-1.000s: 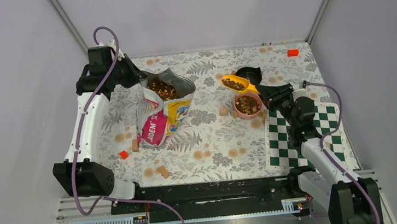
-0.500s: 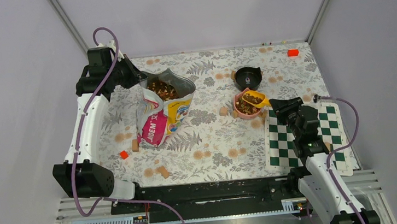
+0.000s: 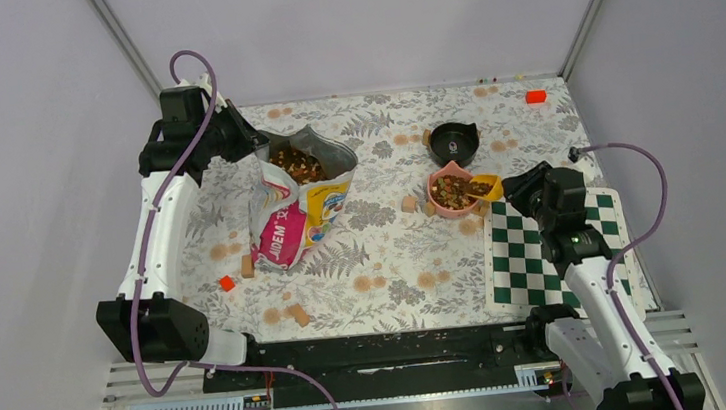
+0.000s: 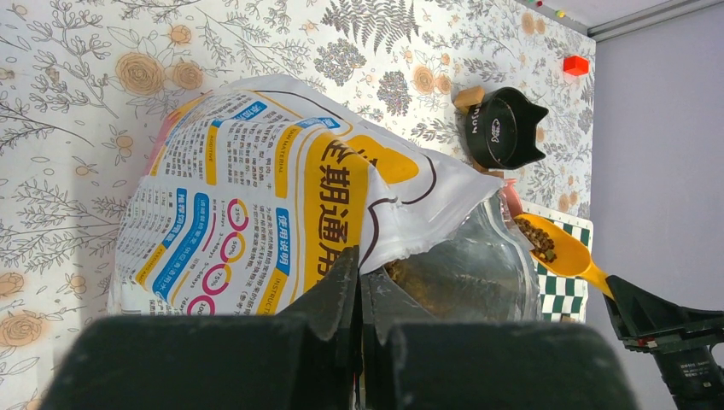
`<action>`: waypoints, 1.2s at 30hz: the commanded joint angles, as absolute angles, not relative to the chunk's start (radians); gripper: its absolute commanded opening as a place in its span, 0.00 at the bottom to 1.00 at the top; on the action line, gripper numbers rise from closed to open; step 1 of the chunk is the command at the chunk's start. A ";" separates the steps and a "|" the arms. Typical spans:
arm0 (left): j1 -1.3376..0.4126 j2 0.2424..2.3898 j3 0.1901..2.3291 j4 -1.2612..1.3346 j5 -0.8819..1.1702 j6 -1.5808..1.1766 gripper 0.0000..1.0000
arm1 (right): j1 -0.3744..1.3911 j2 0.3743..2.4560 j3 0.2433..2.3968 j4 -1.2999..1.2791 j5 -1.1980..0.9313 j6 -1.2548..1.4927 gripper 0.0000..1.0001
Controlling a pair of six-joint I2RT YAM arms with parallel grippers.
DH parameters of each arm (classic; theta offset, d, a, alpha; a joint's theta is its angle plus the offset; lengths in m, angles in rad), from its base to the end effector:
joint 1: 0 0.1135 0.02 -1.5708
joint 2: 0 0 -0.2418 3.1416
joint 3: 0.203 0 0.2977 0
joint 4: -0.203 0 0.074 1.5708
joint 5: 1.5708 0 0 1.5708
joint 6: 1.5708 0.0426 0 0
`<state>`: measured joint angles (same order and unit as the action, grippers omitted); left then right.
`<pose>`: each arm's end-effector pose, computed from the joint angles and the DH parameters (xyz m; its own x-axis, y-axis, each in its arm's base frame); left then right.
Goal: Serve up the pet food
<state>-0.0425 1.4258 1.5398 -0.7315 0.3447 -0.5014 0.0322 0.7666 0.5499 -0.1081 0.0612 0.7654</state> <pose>0.3600 -0.0297 0.3795 -0.6588 -0.4248 -0.6209 -0.0016 0.8261 -0.5635 0.2539 0.0056 0.2400 -0.2121 0.6851 -0.6969 0.2396 0.7278 0.6425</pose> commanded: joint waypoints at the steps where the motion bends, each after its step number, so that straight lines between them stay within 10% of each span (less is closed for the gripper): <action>1: -0.031 1.371 1.541 -0.682 0.353 -0.495 0.00 | 0.031 0.790 0.643 -0.179 0.088 0.657 0.00; 23: -0.031 1.393 1.567 -0.680 0.435 -0.525 0.00 | 0.141 0.933 0.966 -0.307 -0.078 0.435 0.00; 29: -0.032 1.393 1.547 -0.663 0.442 -0.532 0.00 | 0.150 0.952 0.945 0.144 -0.556 0.678 0.00; 36: -0.060 1.408 1.526 -0.635 0.469 -0.558 0.00 | 0.331 1.073 1.009 0.416 -0.585 0.835 0.00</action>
